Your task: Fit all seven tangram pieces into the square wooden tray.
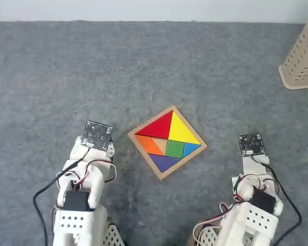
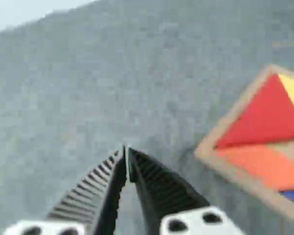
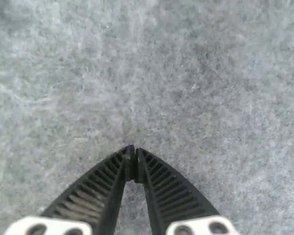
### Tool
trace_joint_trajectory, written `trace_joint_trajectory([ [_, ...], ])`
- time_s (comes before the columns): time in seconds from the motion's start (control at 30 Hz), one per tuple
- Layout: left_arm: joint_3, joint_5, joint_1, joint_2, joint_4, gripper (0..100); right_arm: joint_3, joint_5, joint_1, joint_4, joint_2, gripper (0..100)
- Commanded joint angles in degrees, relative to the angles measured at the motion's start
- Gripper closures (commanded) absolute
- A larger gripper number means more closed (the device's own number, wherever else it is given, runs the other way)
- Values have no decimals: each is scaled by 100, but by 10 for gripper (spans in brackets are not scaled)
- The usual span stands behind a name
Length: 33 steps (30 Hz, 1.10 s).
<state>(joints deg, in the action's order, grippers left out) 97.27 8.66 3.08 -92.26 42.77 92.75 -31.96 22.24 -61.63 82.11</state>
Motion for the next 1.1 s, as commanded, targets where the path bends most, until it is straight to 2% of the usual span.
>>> trace_joint_trajectory([
  [0.0, -31, 35, -9, -149, 1002, 985, -9, -70, 84, -31, 119, 989],
  [0.1, -40, 44, 9, -193, 1697, 986, -9, -62, 84, -4, 119, 989],
  [0.2, -40, 44, 114, -264, 1776, 987, 167, -88, 84, 330, 119, 989],
  [0.4, -31, 44, 1204, -422, 1785, 988, 229, -97, 84, 585, 119, 991],
  [0.53, -31, 44, 1591, -448, 1785, 987, 229, -97, 84, 585, 119, 991],
  [1.07, -31, 18, 1679, -448, 1785, 987, 229, -97, 84, 585, 119, 991],
])
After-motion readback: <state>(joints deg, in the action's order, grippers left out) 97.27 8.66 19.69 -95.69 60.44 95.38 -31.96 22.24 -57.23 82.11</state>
